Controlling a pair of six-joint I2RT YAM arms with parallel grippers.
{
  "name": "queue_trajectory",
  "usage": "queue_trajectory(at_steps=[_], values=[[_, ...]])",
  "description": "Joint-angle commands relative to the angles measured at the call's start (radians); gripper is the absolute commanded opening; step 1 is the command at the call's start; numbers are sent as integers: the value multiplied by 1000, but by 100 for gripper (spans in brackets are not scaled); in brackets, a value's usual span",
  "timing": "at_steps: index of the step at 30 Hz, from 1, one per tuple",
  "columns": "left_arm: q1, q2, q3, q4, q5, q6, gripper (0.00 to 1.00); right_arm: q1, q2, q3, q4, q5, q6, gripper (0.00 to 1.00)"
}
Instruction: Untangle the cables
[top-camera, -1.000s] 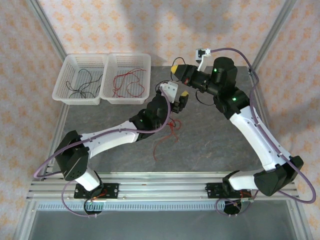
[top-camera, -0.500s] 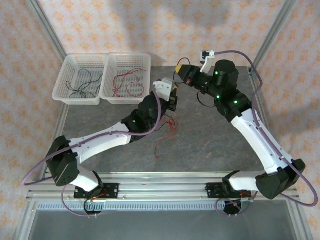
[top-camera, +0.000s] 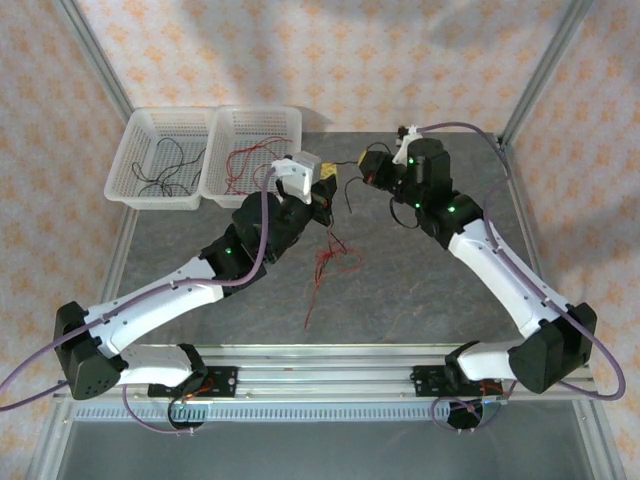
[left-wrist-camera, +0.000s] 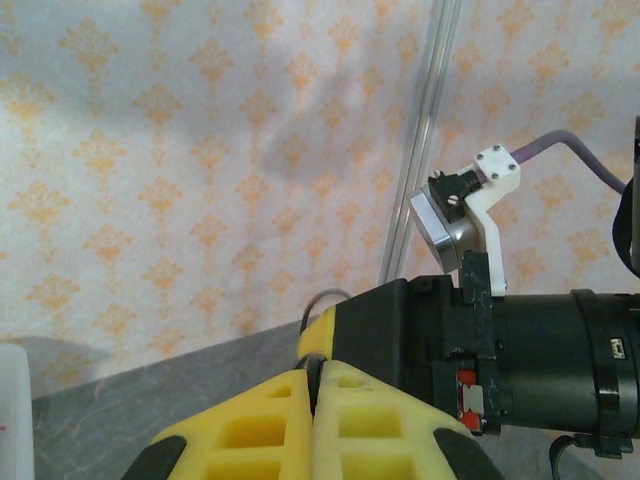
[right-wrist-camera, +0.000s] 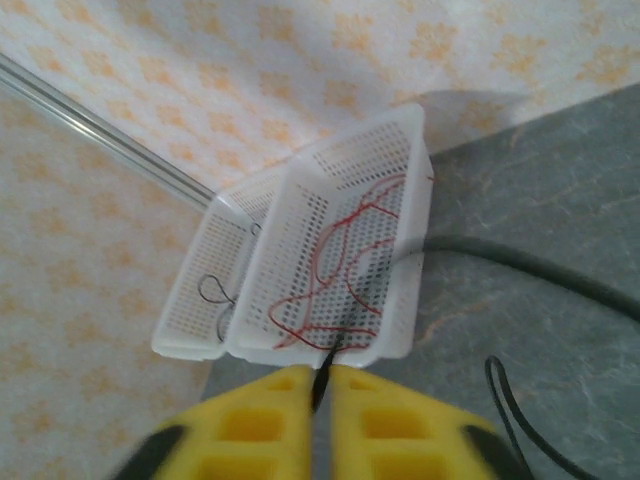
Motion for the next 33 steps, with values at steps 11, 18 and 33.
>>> queue_trajectory(at_steps=[11, 18, 33], values=[[6, 116, 205, -26, -178, -7, 0, 12, -236, -426, 165, -159, -315, 71], [7, 162, 257, -37, -216, -17, 0, 115, -351, -640, 369, -194, -336, 76], [7, 156, 297, -62, -217, -29, 0, 215, -28, -640, 789, 119, -391, 48]])
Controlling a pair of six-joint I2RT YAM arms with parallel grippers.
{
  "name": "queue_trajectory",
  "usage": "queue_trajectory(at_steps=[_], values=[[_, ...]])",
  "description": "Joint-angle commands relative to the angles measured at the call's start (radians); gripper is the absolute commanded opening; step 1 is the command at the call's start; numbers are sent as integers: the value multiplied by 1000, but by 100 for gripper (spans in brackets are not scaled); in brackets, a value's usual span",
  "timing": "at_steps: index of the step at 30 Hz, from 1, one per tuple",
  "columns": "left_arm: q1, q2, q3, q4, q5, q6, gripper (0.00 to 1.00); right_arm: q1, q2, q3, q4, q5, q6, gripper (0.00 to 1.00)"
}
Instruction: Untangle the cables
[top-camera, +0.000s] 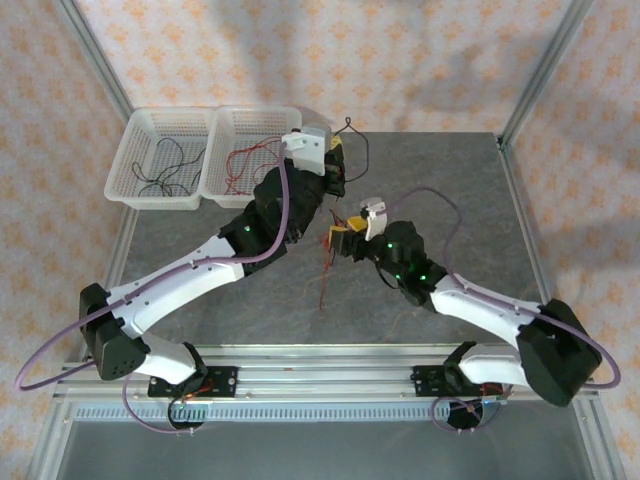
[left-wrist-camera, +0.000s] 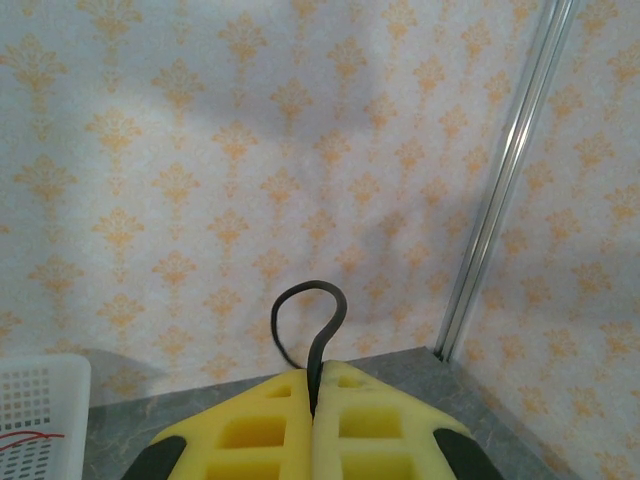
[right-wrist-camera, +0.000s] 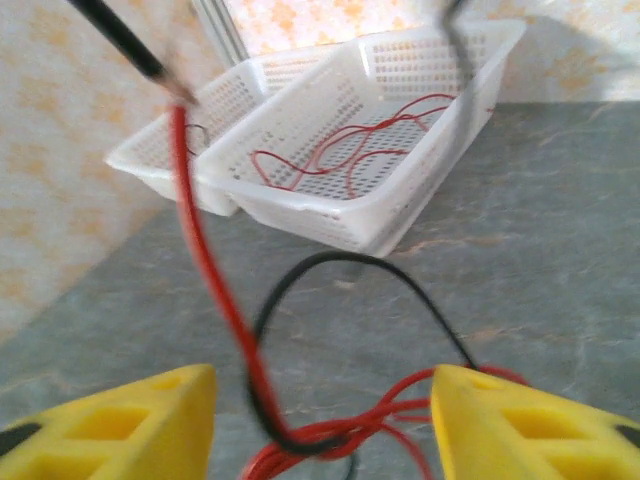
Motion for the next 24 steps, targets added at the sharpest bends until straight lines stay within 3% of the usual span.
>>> queue_trajectory(at_steps=[1, 4, 6, 19, 24], values=[[6, -13, 55, -4, -27, -6, 0, 5, 53, 12, 123, 69, -9, 41], [6, -8, 78, -5, -35, 13, 0, 5, 81, -9, 142, 88, 18, 13], [6, -4, 97, -8, -39, 25, 0, 5, 86, -32, 153, 116, 36, 0], [7, 2, 179, -20, -143, 162, 0, -6, 100, -133, 109, 284, 120, 0], [64, 4, 195, -43, -221, 228, 0, -54, 158, -96, -3, 352, 203, 0]])
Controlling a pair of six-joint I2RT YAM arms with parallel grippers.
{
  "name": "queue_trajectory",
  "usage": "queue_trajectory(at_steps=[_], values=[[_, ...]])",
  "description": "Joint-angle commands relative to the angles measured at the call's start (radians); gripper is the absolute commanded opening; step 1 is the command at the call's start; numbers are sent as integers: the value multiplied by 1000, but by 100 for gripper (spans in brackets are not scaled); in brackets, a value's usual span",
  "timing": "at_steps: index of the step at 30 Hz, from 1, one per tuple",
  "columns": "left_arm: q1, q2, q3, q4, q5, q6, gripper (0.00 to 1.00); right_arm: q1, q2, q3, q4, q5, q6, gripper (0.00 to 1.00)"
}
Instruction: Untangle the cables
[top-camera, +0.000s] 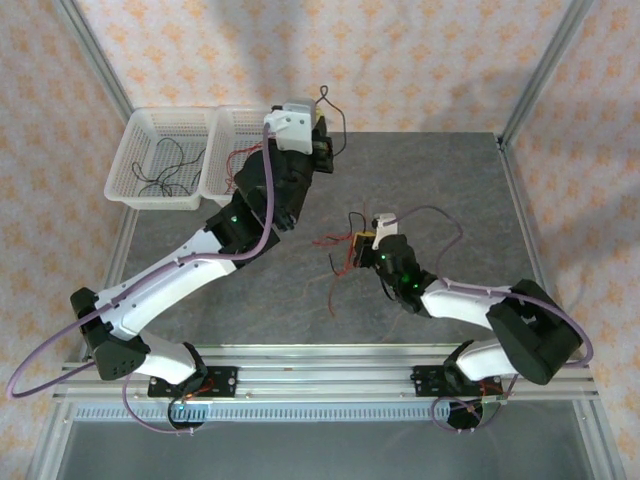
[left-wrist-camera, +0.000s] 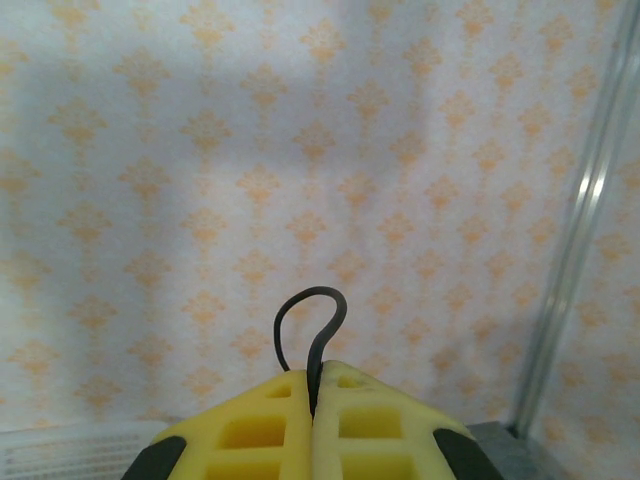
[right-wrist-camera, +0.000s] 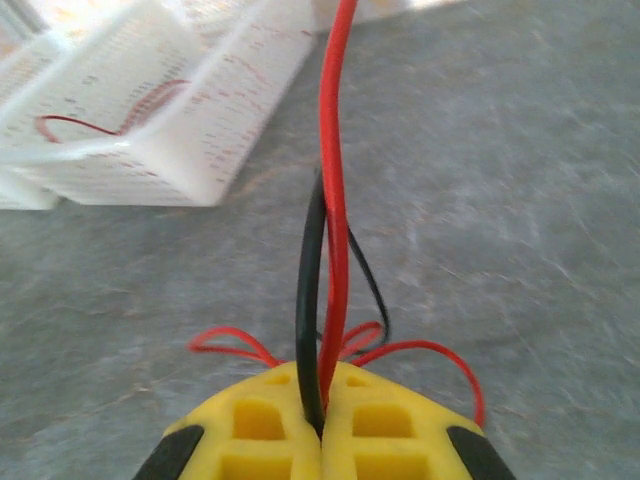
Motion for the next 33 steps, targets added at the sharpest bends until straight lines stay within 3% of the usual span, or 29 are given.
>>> queue_trajectory(at_steps=[1, 12, 18, 27, 29, 33], values=[[64, 3, 41, -26, -76, 64, 0, -38, 39, 34, -92, 92, 79, 0], [395, 14, 23, -89, -110, 7, 0, -121, 167, 159, -333, 160, 233, 1], [604, 84, 59, -153, -89, -63, 0, -124, 164, 215, -498, 114, 264, 27], [816, 285, 166, -164, -3, -117, 0, -124, 24, 176, -649, 24, 255, 61], [851, 326, 180, -159, 5, -138, 0, -124, -20, 161, -676, 14, 254, 67], [909, 415, 191, -154, 29, -174, 0, -124, -100, 139, -724, 4, 258, 69]])
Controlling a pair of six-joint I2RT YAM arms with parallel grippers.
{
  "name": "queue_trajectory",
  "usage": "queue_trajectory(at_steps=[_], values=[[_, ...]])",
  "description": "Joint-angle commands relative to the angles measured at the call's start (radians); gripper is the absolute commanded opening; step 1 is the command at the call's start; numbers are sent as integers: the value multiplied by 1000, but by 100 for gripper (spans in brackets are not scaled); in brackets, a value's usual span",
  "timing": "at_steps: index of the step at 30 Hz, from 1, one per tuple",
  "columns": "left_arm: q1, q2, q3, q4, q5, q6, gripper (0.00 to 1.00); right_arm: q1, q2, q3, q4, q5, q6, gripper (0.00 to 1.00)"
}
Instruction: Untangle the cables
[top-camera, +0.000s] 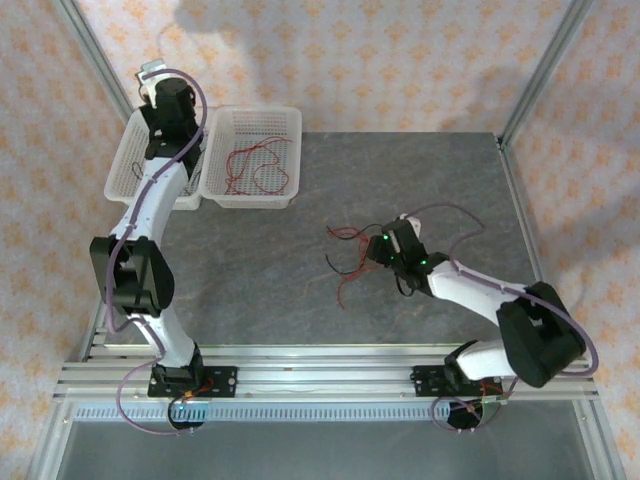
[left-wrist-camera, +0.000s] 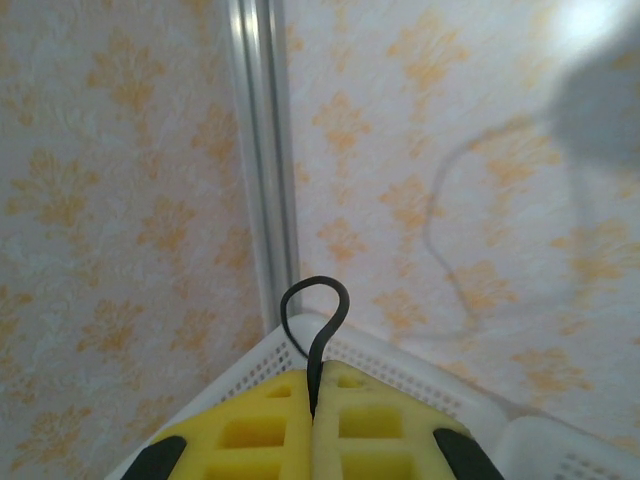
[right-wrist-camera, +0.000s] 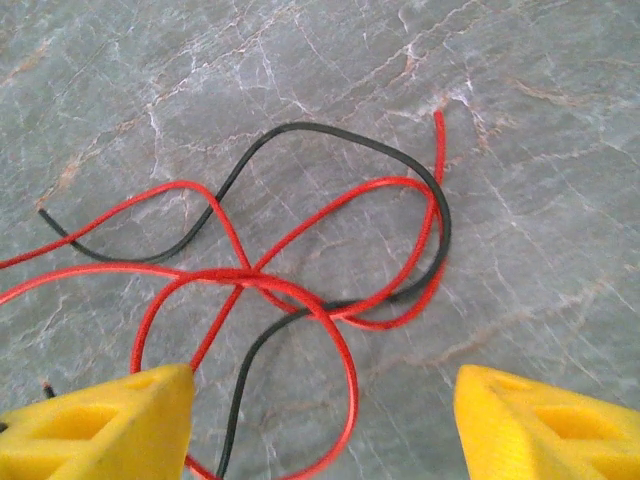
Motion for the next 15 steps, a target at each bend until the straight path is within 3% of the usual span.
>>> queue_trajectory(at_steps=[1, 7, 10, 15], values=[[40, 66, 47, -11, 46, -60, 0, -3, -62, -23, -90, -7, 4, 69], [67, 201, 42, -39, 125, -103, 0, -3, -105, -7, -137, -9, -6, 70], [67, 239, 3, -35, 132, -122, 0, -3, -110, 11, -156, -18, -12, 77], [72, 304, -43, -38, 114, -142, 0, -3, -134, 19, -172, -39, -12, 78]])
